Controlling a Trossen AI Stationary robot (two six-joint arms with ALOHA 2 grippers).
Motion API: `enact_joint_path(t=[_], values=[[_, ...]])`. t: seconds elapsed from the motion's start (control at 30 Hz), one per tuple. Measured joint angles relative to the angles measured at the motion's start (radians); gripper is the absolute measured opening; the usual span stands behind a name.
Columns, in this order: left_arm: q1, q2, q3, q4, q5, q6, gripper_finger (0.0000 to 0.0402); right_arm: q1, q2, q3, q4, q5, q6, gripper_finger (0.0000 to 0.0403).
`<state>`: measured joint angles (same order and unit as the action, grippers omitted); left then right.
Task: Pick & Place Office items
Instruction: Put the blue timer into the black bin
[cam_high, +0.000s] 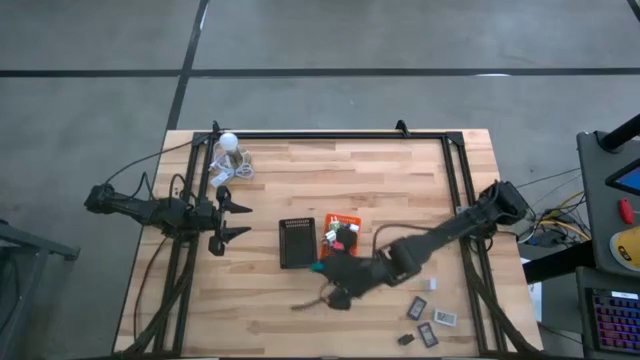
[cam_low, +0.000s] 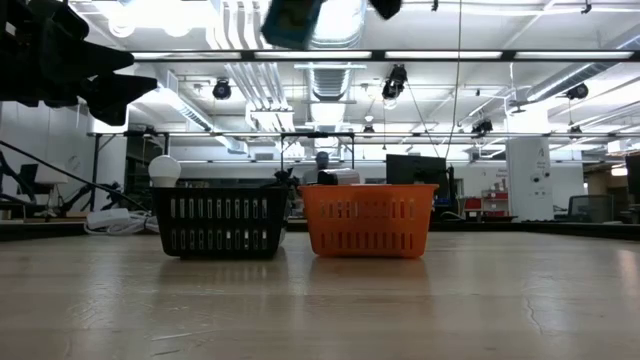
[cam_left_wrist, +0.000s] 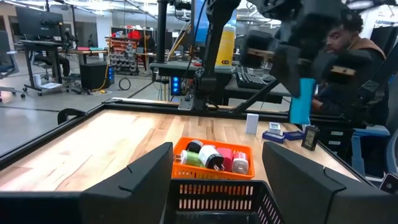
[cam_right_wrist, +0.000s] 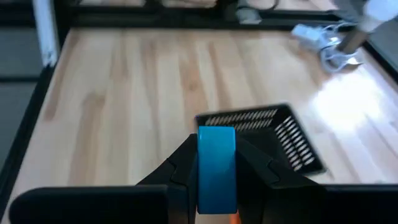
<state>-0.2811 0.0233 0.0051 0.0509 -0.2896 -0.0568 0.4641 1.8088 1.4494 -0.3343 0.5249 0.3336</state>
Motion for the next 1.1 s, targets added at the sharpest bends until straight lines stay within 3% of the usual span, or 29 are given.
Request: enact_joint_path(t=[0.07, 0.2, 0.47, 1.1], values=[[0.000, 0.000, 0.000, 0.000, 0.000, 0.000, 0.0252, -0.042, 0.000, 0.000, 0.041, -0.026, -0.001, 0.0065], [0.000, 0.000, 0.000, 0.000, 0.000, 0.000, 0.0252, -0.131, 0.015, 0.000, 0.168, -0.174, 0.003, 0.0065], [0.000, 0.000, 0.000, 0.000, 0.000, 0.000, 0.0252, -0.239, 0.076, 0.000, 0.197, -0.277, -0.001, 0.0066], [0.000, 0.000, 0.000, 0.000, 0.000, 0.000, 0.0252, -0.296, 0.261, -0.002, 0.215, -0.300, -0.019, 0.0066]])
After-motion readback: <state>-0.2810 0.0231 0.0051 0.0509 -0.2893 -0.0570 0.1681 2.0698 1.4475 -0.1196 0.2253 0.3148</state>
